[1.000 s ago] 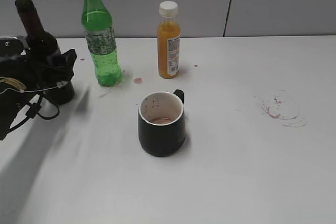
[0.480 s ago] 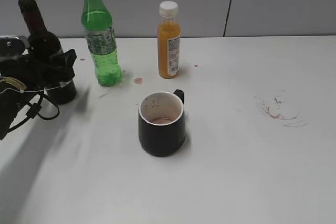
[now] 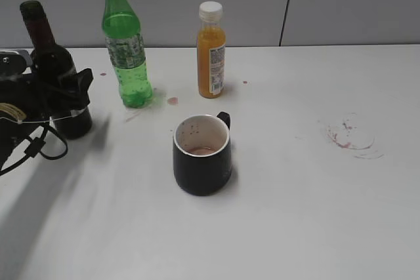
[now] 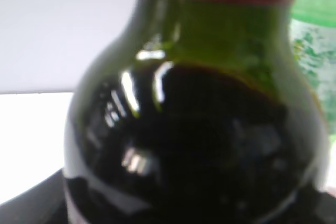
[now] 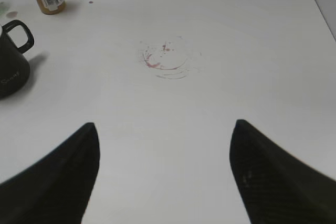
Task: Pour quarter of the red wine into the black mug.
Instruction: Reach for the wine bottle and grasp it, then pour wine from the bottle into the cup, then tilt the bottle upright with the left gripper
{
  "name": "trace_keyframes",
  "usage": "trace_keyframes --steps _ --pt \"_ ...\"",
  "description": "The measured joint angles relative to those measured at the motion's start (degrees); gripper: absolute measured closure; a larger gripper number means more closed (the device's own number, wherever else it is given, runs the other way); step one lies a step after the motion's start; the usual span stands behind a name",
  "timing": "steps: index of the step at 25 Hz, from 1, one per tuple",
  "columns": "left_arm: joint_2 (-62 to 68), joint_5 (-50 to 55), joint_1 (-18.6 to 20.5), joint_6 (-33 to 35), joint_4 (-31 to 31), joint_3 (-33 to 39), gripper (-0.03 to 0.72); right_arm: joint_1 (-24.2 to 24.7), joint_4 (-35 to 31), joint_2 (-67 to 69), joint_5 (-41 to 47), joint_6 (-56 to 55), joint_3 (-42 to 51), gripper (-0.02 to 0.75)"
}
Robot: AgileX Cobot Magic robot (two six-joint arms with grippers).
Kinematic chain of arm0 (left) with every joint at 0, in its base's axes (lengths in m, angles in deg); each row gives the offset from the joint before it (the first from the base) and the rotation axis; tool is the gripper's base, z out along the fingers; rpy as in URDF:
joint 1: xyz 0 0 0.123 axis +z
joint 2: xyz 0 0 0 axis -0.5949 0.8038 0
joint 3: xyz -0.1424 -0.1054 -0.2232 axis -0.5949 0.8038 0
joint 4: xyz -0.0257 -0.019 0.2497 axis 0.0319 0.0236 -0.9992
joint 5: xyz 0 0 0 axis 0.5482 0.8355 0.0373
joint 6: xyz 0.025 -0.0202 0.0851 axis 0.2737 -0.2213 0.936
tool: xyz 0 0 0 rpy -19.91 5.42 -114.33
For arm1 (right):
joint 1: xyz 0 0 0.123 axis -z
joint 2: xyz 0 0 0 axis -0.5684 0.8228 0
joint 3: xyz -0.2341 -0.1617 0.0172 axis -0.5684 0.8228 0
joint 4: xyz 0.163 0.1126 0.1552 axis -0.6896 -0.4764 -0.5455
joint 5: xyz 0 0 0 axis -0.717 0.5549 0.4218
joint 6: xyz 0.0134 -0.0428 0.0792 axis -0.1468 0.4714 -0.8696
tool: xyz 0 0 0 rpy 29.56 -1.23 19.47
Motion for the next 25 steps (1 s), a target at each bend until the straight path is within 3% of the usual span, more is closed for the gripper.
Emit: trace_keyframes --steps 13,25 --pt "-9.43 4.32 -0.95 3.39 2.65 10.75 0.129 0.0 0.0 0.0 0.0 0.0 0.0 0.153" --pt "-16.65 4.44 -11.65 12.46 9.69 13.78 0.131 0.0 0.0 0.0 0.0 0.0 0.0 0.153"
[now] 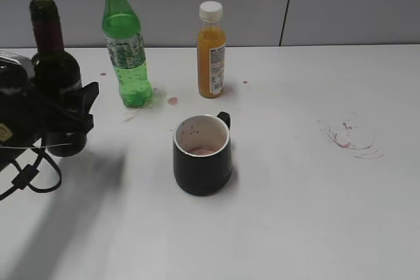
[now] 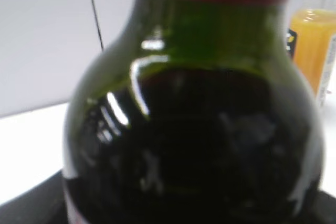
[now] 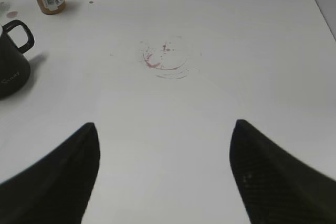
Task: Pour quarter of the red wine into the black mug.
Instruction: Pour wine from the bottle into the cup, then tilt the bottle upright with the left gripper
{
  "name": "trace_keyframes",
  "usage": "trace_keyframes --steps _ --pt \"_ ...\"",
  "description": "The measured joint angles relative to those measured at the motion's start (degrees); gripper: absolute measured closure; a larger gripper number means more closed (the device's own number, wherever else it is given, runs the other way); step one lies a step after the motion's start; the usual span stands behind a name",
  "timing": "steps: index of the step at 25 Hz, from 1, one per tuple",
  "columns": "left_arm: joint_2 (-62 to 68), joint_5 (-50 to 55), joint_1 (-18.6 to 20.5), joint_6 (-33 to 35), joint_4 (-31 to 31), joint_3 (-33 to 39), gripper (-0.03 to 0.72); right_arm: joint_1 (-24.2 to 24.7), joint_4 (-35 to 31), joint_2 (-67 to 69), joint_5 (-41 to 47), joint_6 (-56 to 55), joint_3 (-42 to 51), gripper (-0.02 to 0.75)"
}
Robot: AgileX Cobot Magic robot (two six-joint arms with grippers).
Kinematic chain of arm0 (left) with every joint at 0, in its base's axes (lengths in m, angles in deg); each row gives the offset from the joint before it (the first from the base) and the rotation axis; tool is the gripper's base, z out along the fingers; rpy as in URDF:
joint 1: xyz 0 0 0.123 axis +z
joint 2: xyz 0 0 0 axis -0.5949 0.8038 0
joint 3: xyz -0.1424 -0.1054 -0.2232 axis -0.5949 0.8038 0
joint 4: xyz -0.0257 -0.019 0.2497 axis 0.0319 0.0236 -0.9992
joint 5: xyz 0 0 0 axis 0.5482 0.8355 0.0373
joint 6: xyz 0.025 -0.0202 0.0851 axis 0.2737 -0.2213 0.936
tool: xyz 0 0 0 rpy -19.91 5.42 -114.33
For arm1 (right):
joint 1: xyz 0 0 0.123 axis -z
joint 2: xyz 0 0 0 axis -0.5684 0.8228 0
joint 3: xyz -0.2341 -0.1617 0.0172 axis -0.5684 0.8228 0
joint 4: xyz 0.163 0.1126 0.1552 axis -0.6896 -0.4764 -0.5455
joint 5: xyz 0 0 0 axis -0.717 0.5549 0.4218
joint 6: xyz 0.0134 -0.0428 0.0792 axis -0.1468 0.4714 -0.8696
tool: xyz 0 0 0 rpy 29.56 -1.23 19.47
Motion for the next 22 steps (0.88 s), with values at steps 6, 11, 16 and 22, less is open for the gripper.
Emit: trace_keyframes --steps 6,11,16,22 --pt "-0.84 -0.04 -8.53 10.16 7.79 0.0 0.132 0.0 0.0 0.0 0.0 0.0 0.0 0.153" --pt "-0.84 0.21 -15.33 19.05 17.18 0.0 0.132 0.0 0.0 0.0 0.0 0.0 0.0 0.153" --pt "-0.84 0.26 -17.38 25.81 21.54 0.0 0.132 0.0 0.0 0.0 0.0 0.0 0.0 0.153" --pt "-0.84 0.26 -17.44 30.19 29.7 0.0 0.132 0.0 0.0 0.0 0.0 0.0 0.0 0.153"
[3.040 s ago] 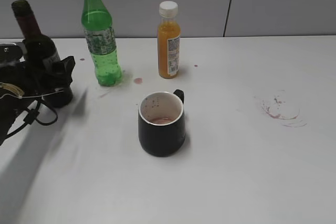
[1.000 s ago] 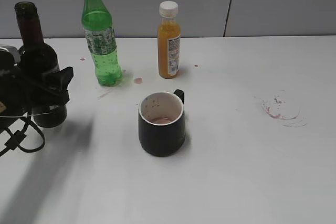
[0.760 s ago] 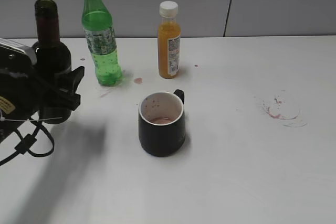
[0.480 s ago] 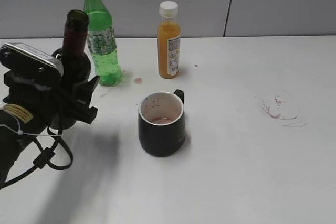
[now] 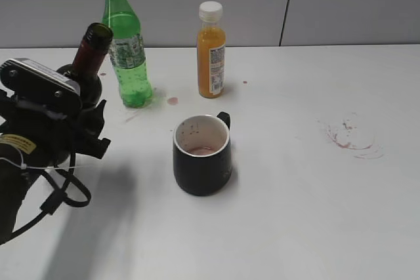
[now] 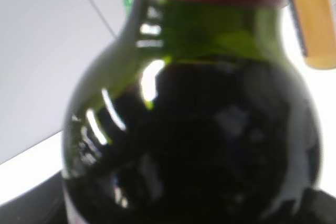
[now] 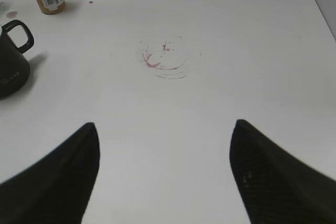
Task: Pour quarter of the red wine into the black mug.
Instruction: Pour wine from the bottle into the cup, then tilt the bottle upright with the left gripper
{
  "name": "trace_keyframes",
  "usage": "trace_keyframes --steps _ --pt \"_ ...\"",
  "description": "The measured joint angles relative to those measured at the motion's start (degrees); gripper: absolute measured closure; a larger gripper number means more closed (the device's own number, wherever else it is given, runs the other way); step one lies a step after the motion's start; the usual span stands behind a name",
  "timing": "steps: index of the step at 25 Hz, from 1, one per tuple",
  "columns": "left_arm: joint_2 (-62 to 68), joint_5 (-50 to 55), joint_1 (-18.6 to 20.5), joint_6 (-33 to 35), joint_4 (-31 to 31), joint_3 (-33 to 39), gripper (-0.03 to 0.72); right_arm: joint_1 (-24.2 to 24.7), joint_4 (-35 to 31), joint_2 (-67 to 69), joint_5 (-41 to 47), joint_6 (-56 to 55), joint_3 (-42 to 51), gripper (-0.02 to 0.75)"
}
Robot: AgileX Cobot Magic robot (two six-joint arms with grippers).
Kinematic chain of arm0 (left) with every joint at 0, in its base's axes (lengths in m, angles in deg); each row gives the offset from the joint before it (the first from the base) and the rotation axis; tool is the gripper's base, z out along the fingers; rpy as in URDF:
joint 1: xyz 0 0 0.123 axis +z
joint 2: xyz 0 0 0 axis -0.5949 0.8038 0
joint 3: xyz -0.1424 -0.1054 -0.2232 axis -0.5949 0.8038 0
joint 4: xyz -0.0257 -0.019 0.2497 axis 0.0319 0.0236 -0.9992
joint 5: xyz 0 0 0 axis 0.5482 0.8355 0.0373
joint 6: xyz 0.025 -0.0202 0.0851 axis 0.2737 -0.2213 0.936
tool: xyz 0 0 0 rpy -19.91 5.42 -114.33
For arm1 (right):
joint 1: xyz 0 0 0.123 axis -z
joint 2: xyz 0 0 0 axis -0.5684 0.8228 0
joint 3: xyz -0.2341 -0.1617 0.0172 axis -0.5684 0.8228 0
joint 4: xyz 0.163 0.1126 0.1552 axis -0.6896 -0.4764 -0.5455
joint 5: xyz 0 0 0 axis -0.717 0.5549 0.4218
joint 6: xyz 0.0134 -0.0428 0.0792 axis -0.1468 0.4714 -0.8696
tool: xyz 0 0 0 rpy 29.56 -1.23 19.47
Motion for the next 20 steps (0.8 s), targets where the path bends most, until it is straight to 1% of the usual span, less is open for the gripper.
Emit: trace_keyframes --steps 7,10,14,17,20 --pt "0.0 0.06 0.0 2.41 0.91 -0.22 0.132 0.0 0.0 0.0 0.0 0.0 0.0 0.153" --pt "0.0 0.55 0.0 4.45 1.86 -2.39 0.133 0.0 0.0 0.0 0.0 0.0 0.0 0.153" --pt "0.0 2.15 0.0 10.07 2.48 -6.02 0.133 0.0 0.0 0.0 0.0 0.0 0.0 0.153" --pt "0.0 3.14 0.0 13.14 2.48 -6.83 0.134 0.0 0.0 0.0 0.0 0.0 0.0 0.153" --pt "0.0 3.84 -0.06 17.86 2.56 -6.88 0.134 0.0 0.0 0.0 0.0 0.0 0.0 0.153"
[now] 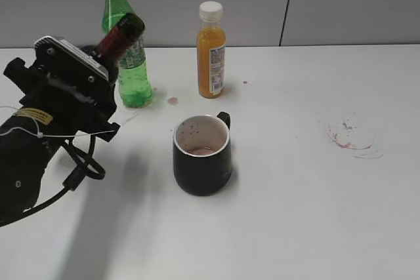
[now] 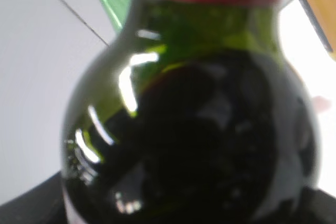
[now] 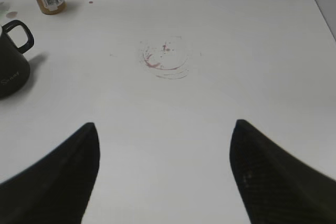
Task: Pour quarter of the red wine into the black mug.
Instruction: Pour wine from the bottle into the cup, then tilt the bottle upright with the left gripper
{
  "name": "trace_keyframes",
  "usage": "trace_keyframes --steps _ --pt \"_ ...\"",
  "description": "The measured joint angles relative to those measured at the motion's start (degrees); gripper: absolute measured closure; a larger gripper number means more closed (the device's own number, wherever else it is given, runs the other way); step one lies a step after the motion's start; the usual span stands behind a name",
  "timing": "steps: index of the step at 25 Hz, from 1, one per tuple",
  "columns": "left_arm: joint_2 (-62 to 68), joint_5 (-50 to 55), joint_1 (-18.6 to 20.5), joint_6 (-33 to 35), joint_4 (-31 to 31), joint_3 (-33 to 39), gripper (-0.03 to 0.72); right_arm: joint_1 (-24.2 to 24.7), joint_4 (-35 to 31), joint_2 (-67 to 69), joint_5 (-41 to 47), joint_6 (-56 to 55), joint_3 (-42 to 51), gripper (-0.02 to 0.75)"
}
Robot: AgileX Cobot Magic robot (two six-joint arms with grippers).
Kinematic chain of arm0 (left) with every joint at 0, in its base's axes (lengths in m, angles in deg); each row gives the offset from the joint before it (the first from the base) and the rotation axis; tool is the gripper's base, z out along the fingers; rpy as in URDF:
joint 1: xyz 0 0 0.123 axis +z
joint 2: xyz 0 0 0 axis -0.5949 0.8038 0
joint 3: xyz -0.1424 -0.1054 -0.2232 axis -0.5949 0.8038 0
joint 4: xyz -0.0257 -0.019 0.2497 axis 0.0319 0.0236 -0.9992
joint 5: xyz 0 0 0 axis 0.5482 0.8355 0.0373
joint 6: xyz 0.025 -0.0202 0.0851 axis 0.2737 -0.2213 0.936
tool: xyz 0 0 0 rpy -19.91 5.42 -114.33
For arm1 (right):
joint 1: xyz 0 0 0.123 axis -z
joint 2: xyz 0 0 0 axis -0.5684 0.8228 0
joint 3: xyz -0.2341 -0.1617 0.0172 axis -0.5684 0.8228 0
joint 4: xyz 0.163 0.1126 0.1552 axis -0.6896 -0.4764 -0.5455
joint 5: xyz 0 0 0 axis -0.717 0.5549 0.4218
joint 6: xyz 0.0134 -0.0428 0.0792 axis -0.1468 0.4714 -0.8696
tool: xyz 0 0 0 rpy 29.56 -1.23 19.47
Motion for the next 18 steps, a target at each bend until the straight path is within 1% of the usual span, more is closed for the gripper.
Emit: trace_keyframes --steps 5,9,12,18 --pt "0.26 0.17 -1.44 5.39 0.3 -0.06 0.134 0.0 0.0 0.0 0.0 0.0 0.0 0.153" --pt "2.19 0.04 -2.43 11.18 0.51 -0.17 0.134 0.0 0.0 0.0 0.0 0.0 0.0 0.153" --pt "4.16 -1.12 -3.09 15.27 2.04 -0.81 0.134 0.0 0.0 0.0 0.0 0.0 0.0 0.153" --pt "4.88 -1.91 -3.2 23.18 3.24 -2.85 0.134 0.0 0.0 0.0 0.0 0.0 0.0 0.153"
